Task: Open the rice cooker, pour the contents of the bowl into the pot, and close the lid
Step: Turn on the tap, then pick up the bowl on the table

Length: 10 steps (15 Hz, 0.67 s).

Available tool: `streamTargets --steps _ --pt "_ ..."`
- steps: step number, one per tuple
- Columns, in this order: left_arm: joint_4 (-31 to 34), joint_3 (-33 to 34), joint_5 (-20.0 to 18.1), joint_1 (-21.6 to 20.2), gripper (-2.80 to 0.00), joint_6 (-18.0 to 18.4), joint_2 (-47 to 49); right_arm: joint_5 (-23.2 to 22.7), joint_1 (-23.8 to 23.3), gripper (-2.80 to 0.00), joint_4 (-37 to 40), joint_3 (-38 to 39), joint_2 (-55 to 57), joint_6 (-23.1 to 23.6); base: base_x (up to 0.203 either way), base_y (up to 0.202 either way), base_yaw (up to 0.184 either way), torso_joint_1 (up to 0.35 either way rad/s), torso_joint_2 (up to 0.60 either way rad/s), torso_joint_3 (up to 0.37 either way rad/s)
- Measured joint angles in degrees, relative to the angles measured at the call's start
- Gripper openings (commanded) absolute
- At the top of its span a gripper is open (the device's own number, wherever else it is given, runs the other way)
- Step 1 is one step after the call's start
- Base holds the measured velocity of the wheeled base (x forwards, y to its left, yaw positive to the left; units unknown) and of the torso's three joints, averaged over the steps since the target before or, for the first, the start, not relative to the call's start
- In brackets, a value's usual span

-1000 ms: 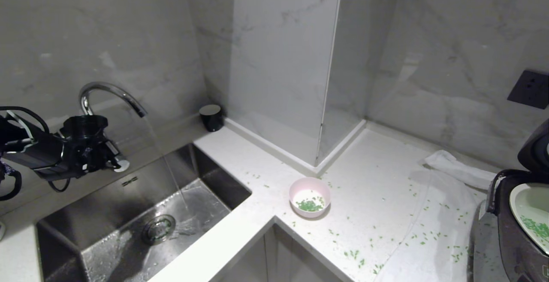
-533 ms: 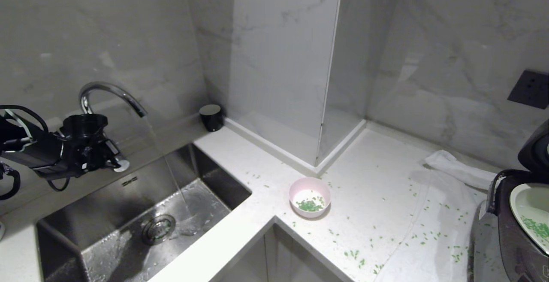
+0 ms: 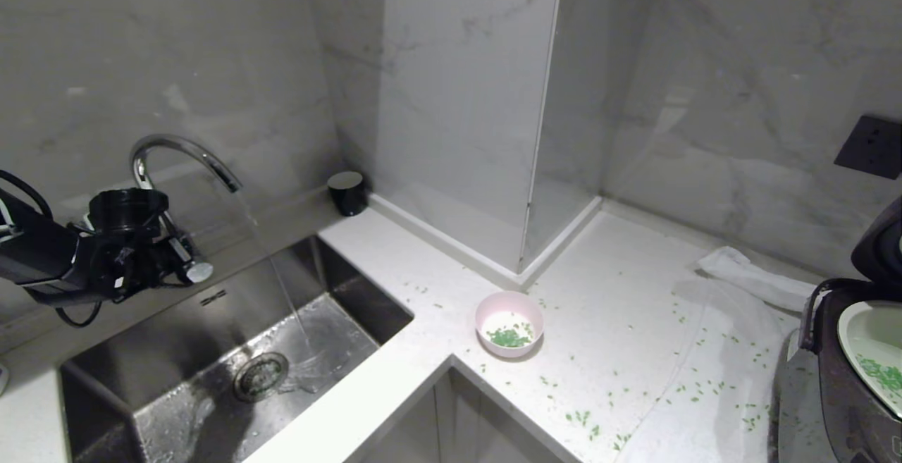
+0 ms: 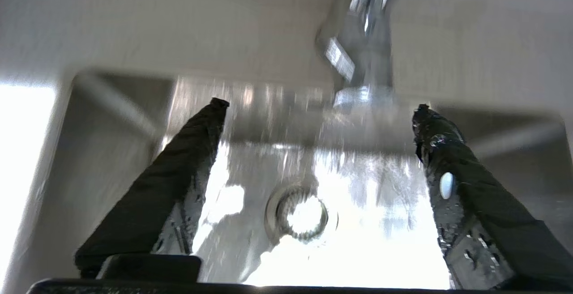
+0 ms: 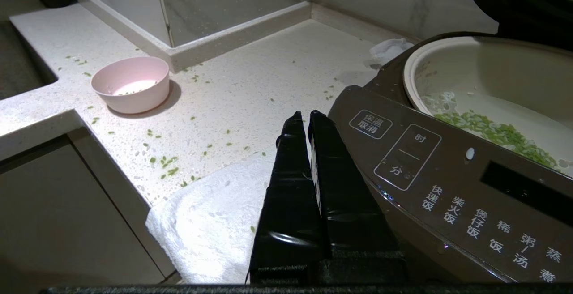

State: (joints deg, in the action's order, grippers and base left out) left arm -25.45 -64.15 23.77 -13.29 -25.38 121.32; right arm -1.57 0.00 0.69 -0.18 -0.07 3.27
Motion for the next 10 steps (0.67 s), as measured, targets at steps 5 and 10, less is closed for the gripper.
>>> streamTargets --steps 5,10 --pt "-1.61 16.30 -10.70 1.58 0.00 0.20 -13.99 0.01 0.00 -2.80 0.02 0.00 0.00 0.01 0.000 0.000 0.000 0.000 0.00 0.000" --pt "-8.26 31.86 -28.17 5.16 0.00 1.79 -32.59 -0.02 0.00 -2.80 0.01 0.00 0.00 0.01 0.000 0.000 0.000 0.000 0.00 0.000"
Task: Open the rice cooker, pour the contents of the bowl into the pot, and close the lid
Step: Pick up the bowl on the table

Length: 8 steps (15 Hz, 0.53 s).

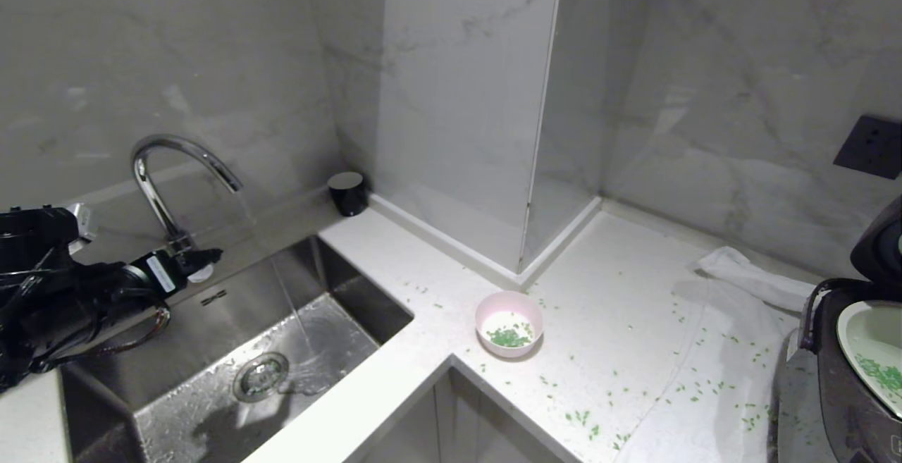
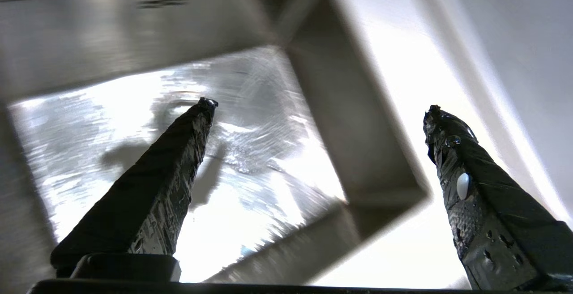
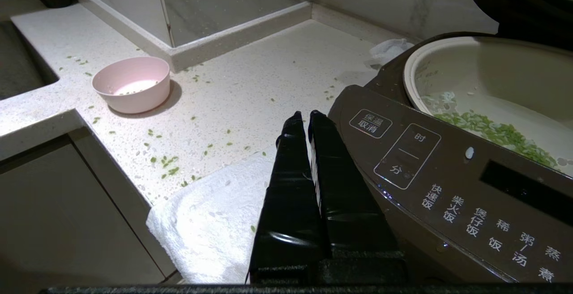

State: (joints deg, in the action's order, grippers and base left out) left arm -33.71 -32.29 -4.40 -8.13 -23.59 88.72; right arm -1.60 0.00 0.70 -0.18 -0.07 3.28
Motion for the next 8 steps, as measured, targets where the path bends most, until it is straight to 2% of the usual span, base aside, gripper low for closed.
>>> streamTargets --steps 4,8 --pt "0.06 6.78 -1.43 2.45 0.00 3.70 -14.60 0.06 0.00 -2.80 0.01 0.00 0.00 0.02 0.000 0.000 0.000 0.000 0.00 0.000" --pt "6.20 9.56 -1.41 2.71 0.00 9.86 -29.03 0.04 0.00 -2.80 0.01 0.00 0.02 0.00 0.000 0.000 0.000 0.000 0.00 0.000"
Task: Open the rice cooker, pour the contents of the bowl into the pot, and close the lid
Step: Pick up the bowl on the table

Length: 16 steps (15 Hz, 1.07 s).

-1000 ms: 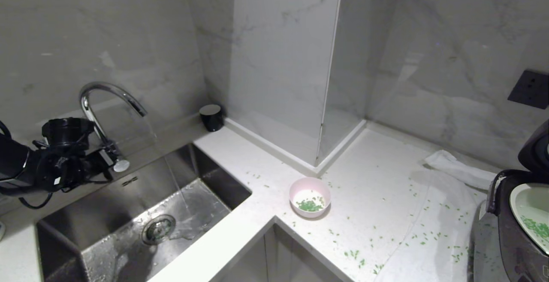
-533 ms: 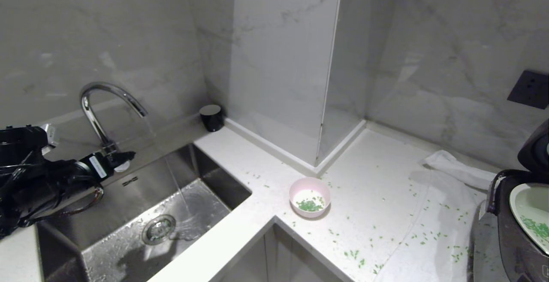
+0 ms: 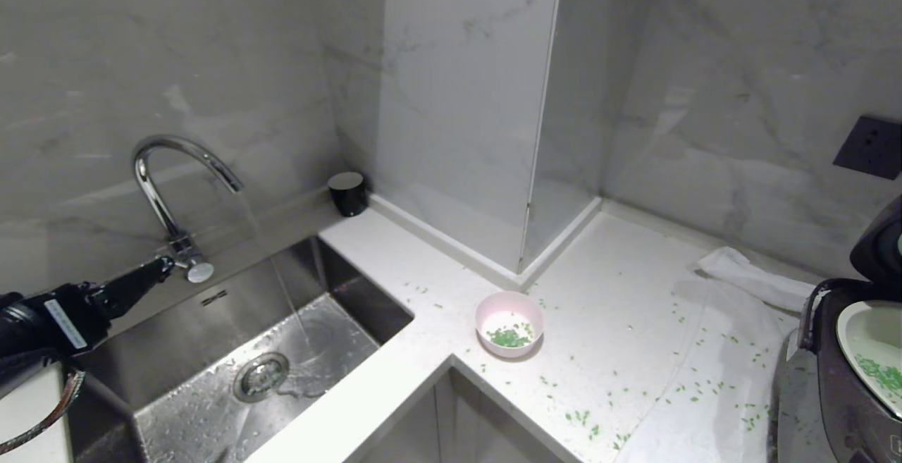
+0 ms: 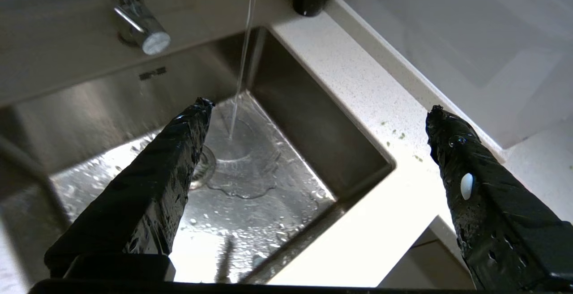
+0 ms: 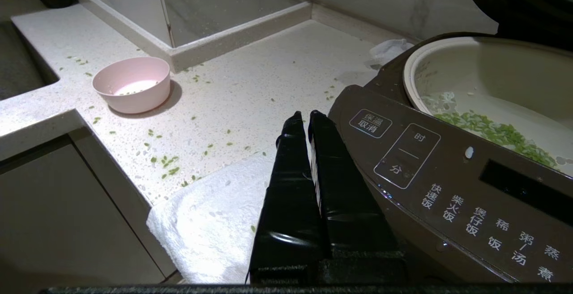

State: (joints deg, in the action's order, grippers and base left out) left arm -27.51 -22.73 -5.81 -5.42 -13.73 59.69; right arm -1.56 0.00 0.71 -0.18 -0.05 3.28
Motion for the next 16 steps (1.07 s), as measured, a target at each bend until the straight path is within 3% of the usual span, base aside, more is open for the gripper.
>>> streamTargets --steps 4,9,16 --pt "6.26 0.69 -0.41 0.05 0.00 3.06 -15.21 0.00 0.00 -2.80 0.00 0.00 0.00 0.00 0.000 0.000 0.000 0.000 0.00 0.000" --pt "16.18 2.26 -1.04 0.28 0.00 12.47 -33.26 -0.01 0.00 -2.80 0.00 0.00 0.00 0.00 0.000 0.000 0.000 0.000 0.00 0.000" --pt "16.66 10.38 -0.93 0.26 0.00 18.13 -43.90 0.03 0.00 -2.80 0.00 0.00 0.00 0.00 0.000 0.000 0.000 0.000 0.00 0.000"
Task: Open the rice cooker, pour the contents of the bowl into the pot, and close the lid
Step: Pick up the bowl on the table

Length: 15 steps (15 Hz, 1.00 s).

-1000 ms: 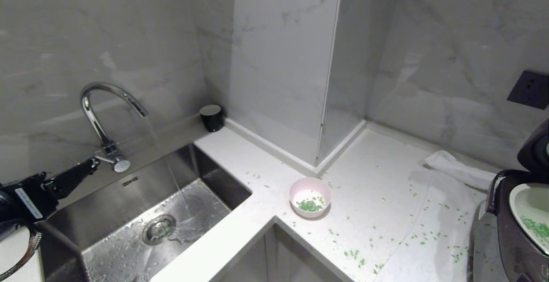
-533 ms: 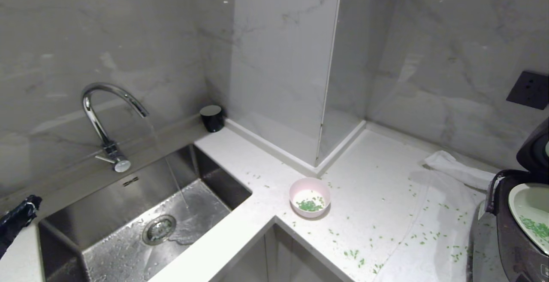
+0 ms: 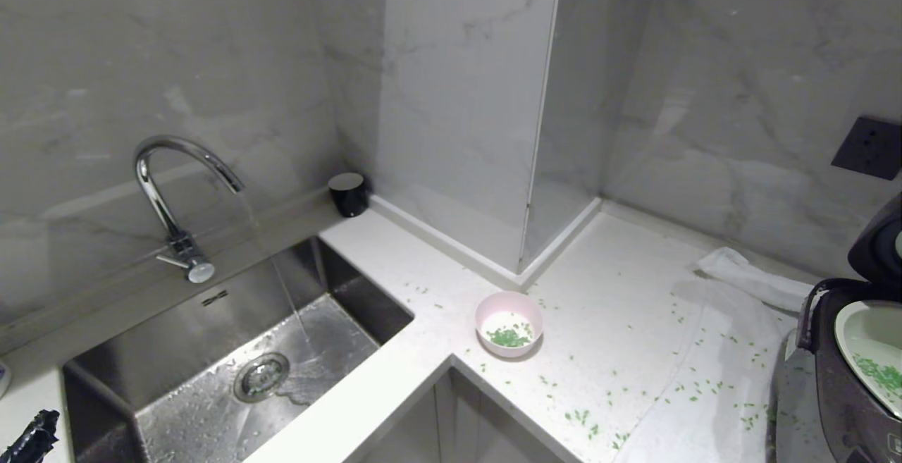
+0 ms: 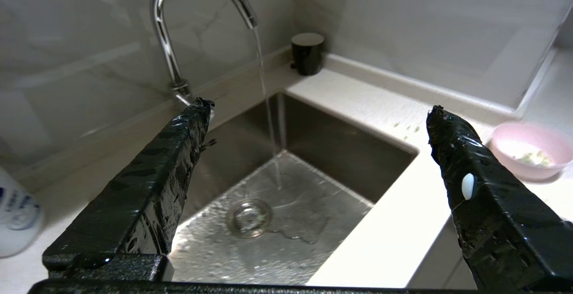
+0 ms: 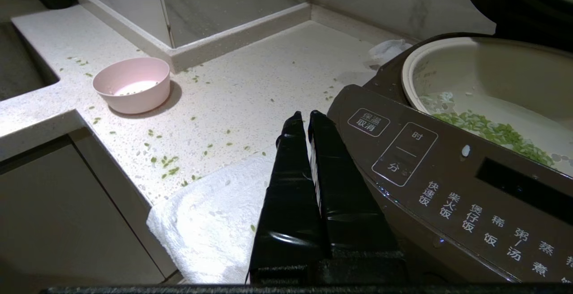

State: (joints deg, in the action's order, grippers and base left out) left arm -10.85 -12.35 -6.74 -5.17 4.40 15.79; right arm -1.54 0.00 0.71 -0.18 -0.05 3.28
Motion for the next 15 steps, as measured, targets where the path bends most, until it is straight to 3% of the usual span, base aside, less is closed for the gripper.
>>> streamTargets --steps 3,7,10,13,15 --pt "-1.98 3.79 0.64 0.07 0.00 6.86 -0.66 0.00 0.00 -2.80 0.00 0.00 0.00 -0.01 0.000 0.000 0.000 0.000 0.00 0.000" --pt "-2.99 4.86 8.60 -0.09 0.00 7.60 -0.77 -0.02 0.00 -2.80 -0.02 0.00 0.00 0.02 0.000 0.000 0.000 0.000 0.00 0.000" --pt "-2.53 4.34 12.13 -0.42 0.00 7.58 -0.69 0.00 0.00 -2.80 -0.02 0.00 0.00 -0.01 0.000 0.000 0.000 0.000 0.00 0.000" --pt "-3.12 5.48 10.71 -0.65 0.00 7.63 -0.70 -0.04 0.00 -2.80 -0.02 0.00 0.00 0.01 0.000 0.000 0.000 0.000 0.00 0.000" --pt "-3.15 7.18 5.27 -0.65 0.00 6.99 -0.75 -0.04 0.00 -2.80 -0.02 0.00 0.00 0.02 0.000 0.000 0.000 0.000 0.00 0.000"
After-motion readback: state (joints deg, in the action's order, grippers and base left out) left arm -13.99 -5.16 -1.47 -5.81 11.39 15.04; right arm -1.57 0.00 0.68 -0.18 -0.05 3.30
